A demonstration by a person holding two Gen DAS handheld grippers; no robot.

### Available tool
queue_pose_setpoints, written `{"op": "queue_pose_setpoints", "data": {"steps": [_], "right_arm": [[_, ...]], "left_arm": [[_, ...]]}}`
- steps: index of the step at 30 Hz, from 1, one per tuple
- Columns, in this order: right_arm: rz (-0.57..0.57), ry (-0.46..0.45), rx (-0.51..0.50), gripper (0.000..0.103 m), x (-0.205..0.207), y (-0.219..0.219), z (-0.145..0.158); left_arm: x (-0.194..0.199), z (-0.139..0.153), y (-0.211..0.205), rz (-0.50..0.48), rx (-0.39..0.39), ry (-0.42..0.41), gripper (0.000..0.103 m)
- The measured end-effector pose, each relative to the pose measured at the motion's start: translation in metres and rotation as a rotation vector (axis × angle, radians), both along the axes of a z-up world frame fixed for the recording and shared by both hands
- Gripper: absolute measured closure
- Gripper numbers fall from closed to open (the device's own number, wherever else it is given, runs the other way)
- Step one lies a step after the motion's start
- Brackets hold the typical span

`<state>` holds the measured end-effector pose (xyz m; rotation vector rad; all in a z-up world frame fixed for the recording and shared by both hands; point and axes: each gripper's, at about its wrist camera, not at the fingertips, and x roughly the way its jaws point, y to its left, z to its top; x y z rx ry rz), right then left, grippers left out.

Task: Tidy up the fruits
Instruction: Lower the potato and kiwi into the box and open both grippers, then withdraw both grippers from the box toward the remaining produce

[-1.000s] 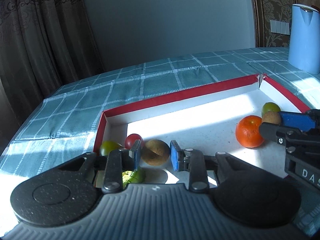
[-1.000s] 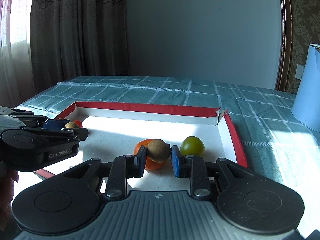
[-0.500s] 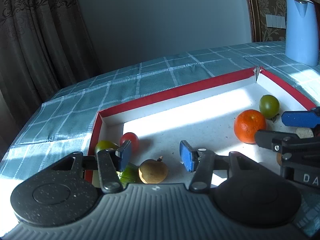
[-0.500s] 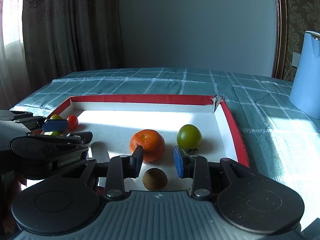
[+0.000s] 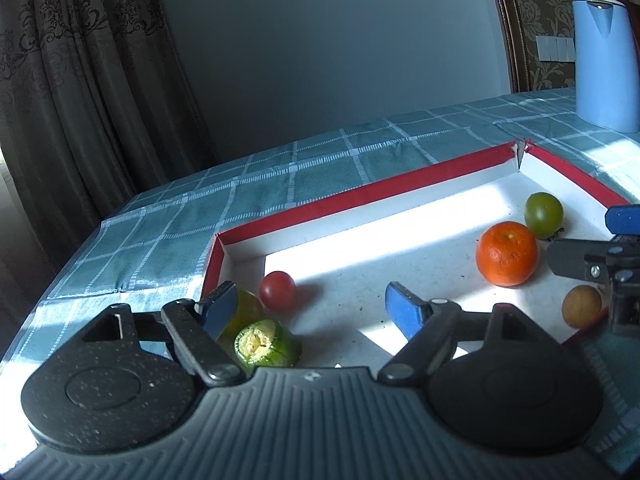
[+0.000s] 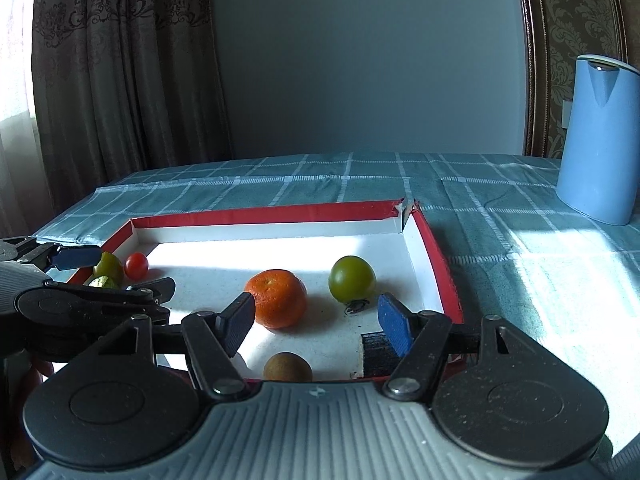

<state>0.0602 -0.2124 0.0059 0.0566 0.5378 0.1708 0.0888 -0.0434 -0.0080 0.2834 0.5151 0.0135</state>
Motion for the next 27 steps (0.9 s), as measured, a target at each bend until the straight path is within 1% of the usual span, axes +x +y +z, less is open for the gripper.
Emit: {"op": "queue_pose_setpoints", "data": {"steps": [5, 11, 15, 19, 22, 23, 25, 27], "right_arm": [[-0.02, -0.002, 0.033, 0.035, 0.001, -0.006, 0.001], [-0.019, -0.018, 0.045, 0.035, -0.006, -0.009, 0.001], [0.002, -0.031, 0.057, 0.034, -0.019, -0.011, 0.002], [0.071, -0.018, 0.101, 0.034, -0.038, -0.011, 0.001], [0.101, -0.057, 0.064, 0.033, -0.058, -0.004, 0.001], [0.111, -0.047, 0.049, 0.033, -0.06, 0.0, -0.002], [0.118, 0.0, 0.001, 0.033, -0.061, 0.007, -0.007], [0.131, 0.028, 0.015, 0.033, -0.058, 0.007, -0.009]], "left_arm": [[-0.006, -0.001, 0.001, 0.006, 0.012, -0.016, 0.016], [-0.02, 0.002, 0.01, 0.031, -0.013, -0.04, 0.011], [-0.033, 0.007, 0.024, 0.056, -0.068, -0.053, 0.005], [-0.044, 0.012, 0.035, 0.072, -0.115, -0.073, 0.003], [-0.052, 0.014, 0.04, 0.071, -0.14, -0.071, 0.003], [-0.056, 0.014, 0.042, 0.061, -0.153, -0.069, 0.003], [-0.065, 0.015, 0.044, 0.03, -0.176, -0.067, 0.003], [-0.077, 0.015, 0.044, 0.003, -0.182, -0.074, 0.003]]}}
